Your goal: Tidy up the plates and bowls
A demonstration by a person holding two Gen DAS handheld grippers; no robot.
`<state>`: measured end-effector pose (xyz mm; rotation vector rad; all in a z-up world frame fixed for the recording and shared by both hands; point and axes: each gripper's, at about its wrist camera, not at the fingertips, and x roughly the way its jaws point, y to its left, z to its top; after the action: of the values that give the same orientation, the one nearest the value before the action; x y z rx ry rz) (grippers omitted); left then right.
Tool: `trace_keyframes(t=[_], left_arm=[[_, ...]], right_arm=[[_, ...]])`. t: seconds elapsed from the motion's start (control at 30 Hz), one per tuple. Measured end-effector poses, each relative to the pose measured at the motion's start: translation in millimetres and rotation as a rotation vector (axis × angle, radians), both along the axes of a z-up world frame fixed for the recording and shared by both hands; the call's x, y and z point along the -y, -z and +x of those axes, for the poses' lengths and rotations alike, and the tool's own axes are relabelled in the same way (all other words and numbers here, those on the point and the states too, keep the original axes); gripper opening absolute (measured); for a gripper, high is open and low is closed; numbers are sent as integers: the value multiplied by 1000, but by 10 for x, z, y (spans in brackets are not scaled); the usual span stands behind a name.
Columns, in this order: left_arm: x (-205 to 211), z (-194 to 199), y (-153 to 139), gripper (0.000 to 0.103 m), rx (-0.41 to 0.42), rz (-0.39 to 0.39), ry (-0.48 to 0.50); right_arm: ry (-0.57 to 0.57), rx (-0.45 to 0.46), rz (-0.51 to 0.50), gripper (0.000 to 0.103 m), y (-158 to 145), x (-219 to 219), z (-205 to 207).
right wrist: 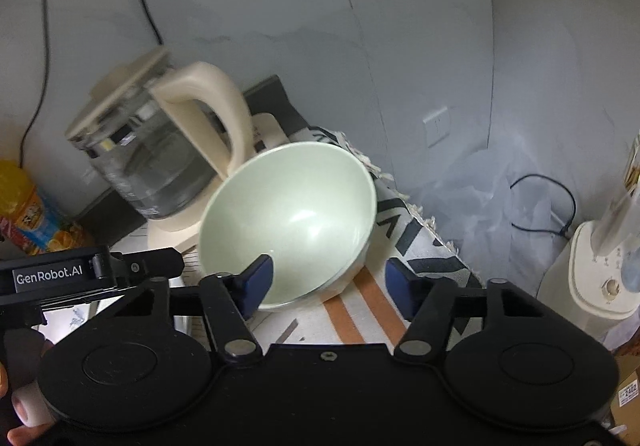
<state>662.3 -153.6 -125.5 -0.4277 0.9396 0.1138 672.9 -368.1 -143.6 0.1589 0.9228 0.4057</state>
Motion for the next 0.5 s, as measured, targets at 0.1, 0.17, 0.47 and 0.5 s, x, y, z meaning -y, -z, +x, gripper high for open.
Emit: trace_keyframes(t=[0.1, 0.17, 0.47, 0.5], left_arm=[[43, 141, 101, 62, -29, 0, 2], [65, 216, 171, 59, -46, -6, -3], [119, 377, 474, 36, -141, -38, -2], [120, 392, 486, 32, -137, -45, -3]], right_arm=[[9, -37, 5, 54, 146, -3, 139], [11, -59, -7, 48, 241, -27, 232], [-18, -122, -10, 34, 495, -178, 437], [-22, -125, -11, 33, 513, -188, 443]])
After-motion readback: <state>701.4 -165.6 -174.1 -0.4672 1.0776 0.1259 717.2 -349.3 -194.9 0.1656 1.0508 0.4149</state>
